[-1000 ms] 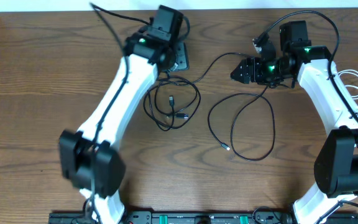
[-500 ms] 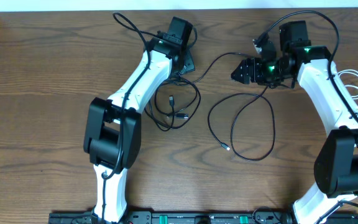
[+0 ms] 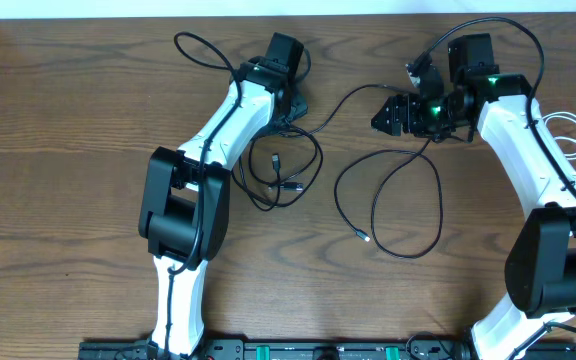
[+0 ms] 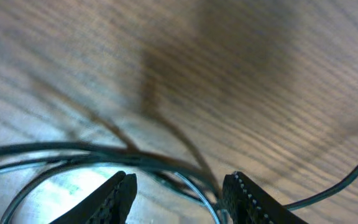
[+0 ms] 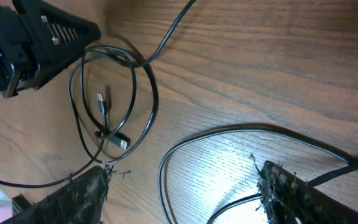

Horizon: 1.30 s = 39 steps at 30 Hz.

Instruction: Untangle cables

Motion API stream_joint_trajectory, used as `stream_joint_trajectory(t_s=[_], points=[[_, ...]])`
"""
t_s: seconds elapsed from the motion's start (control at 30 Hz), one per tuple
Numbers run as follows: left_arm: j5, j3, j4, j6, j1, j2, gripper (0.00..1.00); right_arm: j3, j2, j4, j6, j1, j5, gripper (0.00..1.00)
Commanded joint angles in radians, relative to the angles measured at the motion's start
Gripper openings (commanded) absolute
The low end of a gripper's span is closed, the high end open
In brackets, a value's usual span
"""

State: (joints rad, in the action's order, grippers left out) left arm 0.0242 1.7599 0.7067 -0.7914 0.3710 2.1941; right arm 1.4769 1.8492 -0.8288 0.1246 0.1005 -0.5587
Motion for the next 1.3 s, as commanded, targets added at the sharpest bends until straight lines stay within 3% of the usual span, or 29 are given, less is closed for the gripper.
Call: stream_joint_trajectory(t_s=[0.0, 0.23, 0.43, 0.63, 1.13, 1.2, 1.27], points=[[-0.004, 0.001, 0.022, -0.027, 0.002, 0.009, 0.51, -0.002, -0.002, 0.0, -0.006, 0.009, 0.007, 0.76], [-0.006, -0.041, 0.019, -0.158, 0.016, 0.009, 0.51, -0.002, -0.002, 0.0, -0.006, 0.023, 0.007, 0.76], [-0.013, -0.11, -0.087, -0.307, 0.018, 0.01, 0.5, -0.002, -0.002, 0.002, -0.006, 0.042, 0.008, 0.76], [-0.013, -0.12, -0.198, -0.319, 0.018, 0.01, 0.5, -0.002, -0.002, -0.002, -0.006, 0.045, 0.008, 0.76], [-0.013, -0.12, -0.189, -0.322, 0.019, 0.064, 0.47, -0.002, -0.002, -0.002, -0.006, 0.045, 0.011, 0.76], [-0.012, -0.12, -0.194, -0.322, 0.019, 0.09, 0.37, -0.002, -0.002, -0.002, -0.006, 0.045, 0.011, 0.76], [-0.006, -0.12, -0.193, -0.321, 0.019, 0.108, 0.09, -0.002, -0.002, -0.002, -0.006, 0.045, 0.011, 0.76]])
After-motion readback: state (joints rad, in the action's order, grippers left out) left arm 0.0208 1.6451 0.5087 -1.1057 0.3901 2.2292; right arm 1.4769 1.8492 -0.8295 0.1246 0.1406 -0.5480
